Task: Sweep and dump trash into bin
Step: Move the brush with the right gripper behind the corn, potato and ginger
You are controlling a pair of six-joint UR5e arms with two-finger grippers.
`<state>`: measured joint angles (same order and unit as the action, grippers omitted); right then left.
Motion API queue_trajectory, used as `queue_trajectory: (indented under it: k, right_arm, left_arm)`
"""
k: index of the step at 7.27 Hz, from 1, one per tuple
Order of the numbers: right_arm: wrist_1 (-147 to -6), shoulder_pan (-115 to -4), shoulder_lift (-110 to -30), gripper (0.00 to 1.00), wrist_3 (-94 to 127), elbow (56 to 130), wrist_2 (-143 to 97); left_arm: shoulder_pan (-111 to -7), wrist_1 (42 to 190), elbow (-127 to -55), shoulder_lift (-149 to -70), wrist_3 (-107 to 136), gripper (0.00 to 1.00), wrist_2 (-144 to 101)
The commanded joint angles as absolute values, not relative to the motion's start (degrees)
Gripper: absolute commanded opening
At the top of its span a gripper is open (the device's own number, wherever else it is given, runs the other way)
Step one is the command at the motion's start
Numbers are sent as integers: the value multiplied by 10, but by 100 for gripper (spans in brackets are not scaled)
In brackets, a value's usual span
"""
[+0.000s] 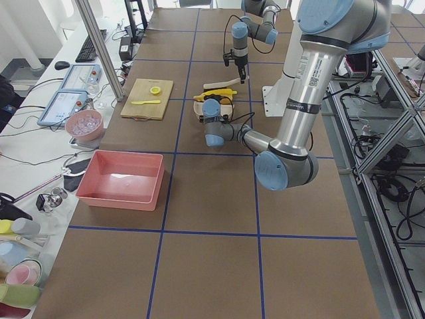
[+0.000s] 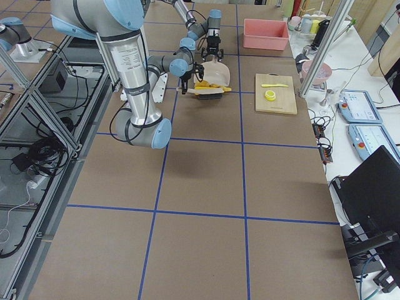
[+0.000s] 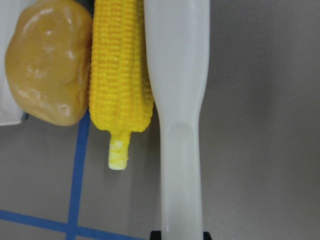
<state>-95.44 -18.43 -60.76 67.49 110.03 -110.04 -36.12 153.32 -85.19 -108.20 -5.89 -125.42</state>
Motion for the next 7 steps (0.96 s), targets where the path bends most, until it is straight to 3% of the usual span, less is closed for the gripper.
queue_trajectory:
  k: [1,7]
  right_arm:
    - [-955,-188,-609,0,667,1101,-1103]
    - [-949,-192,-599,0,669,1092,-1102]
  left_arm:
    - [-361,1529,-857,-1082,-58,97,-1254]
    - [-361,1527,-859,-1083,-58,97,-1253]
